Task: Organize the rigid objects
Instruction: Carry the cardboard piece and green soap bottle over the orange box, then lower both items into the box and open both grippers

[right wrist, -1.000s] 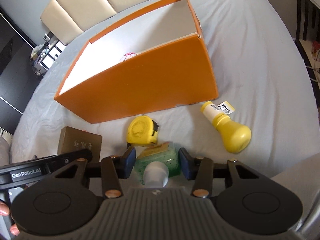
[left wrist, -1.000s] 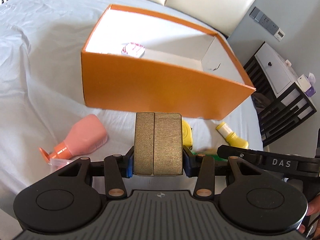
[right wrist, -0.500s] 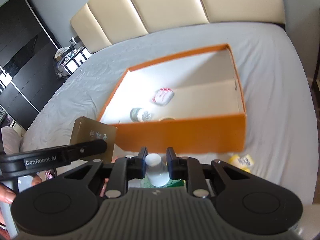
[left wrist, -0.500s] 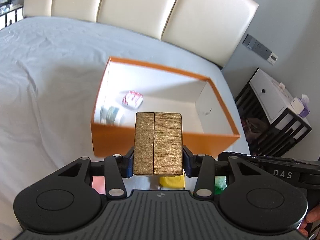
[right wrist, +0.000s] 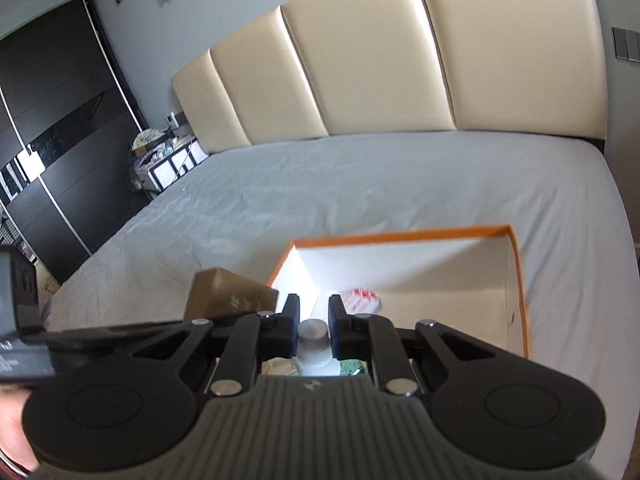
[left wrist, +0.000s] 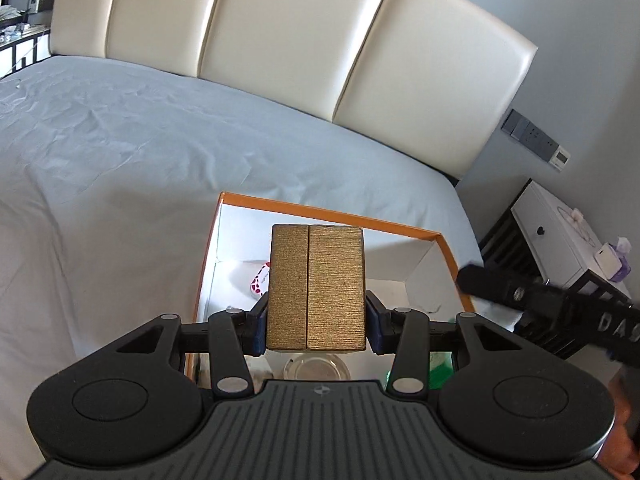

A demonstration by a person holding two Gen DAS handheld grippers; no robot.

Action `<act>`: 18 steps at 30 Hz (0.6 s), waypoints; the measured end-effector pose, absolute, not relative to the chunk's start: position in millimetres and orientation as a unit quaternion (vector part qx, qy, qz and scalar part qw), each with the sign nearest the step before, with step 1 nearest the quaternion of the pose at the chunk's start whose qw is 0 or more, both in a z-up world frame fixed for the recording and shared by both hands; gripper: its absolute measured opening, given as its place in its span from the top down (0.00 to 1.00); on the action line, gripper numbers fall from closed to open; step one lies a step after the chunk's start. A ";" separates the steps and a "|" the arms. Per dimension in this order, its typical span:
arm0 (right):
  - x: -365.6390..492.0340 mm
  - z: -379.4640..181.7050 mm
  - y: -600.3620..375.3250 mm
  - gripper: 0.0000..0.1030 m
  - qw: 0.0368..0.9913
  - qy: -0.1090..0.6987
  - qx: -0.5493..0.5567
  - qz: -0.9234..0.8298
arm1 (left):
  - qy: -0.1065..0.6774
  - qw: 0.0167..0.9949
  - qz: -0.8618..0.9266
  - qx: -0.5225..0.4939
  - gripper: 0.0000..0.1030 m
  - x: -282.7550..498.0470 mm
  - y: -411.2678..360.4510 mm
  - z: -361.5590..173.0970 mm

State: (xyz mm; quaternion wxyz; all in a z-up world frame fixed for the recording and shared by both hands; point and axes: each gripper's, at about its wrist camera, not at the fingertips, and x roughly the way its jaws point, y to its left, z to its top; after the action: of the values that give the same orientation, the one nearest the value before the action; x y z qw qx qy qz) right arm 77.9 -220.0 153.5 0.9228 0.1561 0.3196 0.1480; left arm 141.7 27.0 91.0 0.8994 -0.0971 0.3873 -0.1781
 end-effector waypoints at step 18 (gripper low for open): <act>182.2 68.2 -198.0 0.88 0.924 0.364 0.093 0.075 | 0.506 0.844 -0.167 -0.062 0.51 213.3 2.7 -5.0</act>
State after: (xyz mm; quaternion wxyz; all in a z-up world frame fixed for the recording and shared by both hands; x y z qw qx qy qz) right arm 182.2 -198.0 68.2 0.9237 0.0925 0.3643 0.0747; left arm 213.3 2.8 -5.0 0.8442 -0.0618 0.5055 -0.1669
